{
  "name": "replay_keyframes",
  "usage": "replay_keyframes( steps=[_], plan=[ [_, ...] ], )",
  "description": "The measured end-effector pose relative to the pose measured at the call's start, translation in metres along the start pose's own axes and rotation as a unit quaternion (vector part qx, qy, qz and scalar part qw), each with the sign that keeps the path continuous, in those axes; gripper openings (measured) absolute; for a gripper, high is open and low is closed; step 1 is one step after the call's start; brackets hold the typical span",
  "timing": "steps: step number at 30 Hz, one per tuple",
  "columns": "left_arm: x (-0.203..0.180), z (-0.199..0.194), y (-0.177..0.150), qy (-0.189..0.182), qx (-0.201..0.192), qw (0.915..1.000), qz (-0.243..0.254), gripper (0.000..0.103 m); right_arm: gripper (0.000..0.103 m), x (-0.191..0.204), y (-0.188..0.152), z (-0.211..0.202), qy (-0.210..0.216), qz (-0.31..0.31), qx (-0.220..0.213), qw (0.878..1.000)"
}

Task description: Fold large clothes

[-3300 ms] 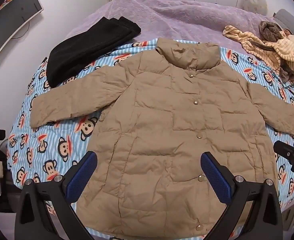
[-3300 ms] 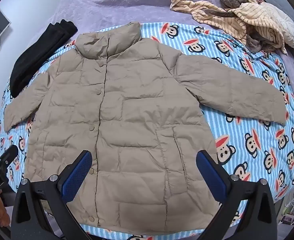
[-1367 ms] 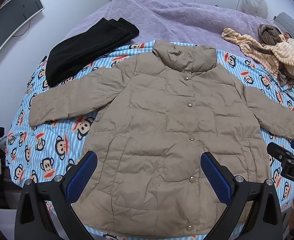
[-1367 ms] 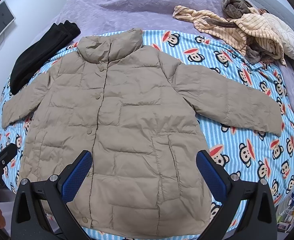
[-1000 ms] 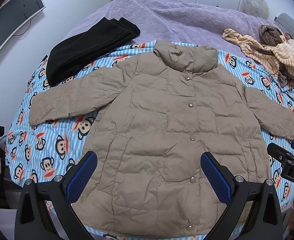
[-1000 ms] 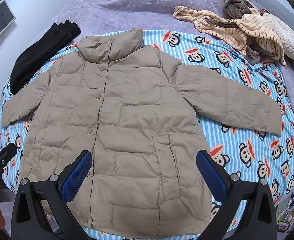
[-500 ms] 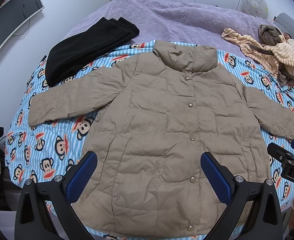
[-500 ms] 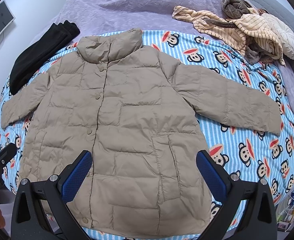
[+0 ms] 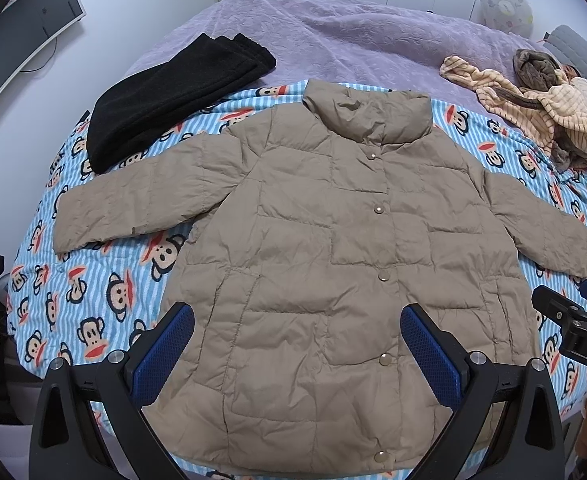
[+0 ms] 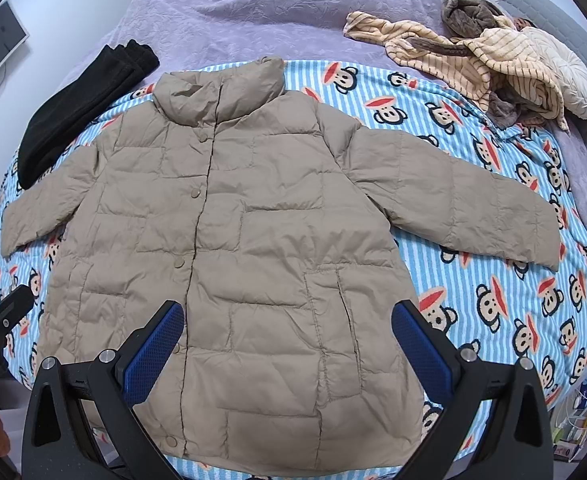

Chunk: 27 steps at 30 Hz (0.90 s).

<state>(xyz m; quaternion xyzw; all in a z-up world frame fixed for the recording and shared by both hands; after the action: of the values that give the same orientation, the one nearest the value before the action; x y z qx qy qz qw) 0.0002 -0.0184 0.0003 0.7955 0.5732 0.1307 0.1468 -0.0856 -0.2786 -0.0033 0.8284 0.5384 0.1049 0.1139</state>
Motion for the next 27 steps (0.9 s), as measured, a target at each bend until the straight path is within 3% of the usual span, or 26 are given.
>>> replay_keyframes(
  steps=[27],
  plan=[
    [0.015,0.014,0.01,-0.03,0.006,0.9995,0.008,0.103,0.103,0.008,-0.003,-0.001,-0.022,0.013,0.01,1.0]
  ],
)
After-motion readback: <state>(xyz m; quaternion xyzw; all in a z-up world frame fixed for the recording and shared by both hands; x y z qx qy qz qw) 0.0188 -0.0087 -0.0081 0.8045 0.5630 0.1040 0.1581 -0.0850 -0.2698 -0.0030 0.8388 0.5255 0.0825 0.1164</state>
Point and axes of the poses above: each gripper's, at about its wrist camera, not at the fingertips, and z roughly the way its jaws point, x to its left, y to its top, the point moved 1 cm from there along z, roughly the way its jaws point
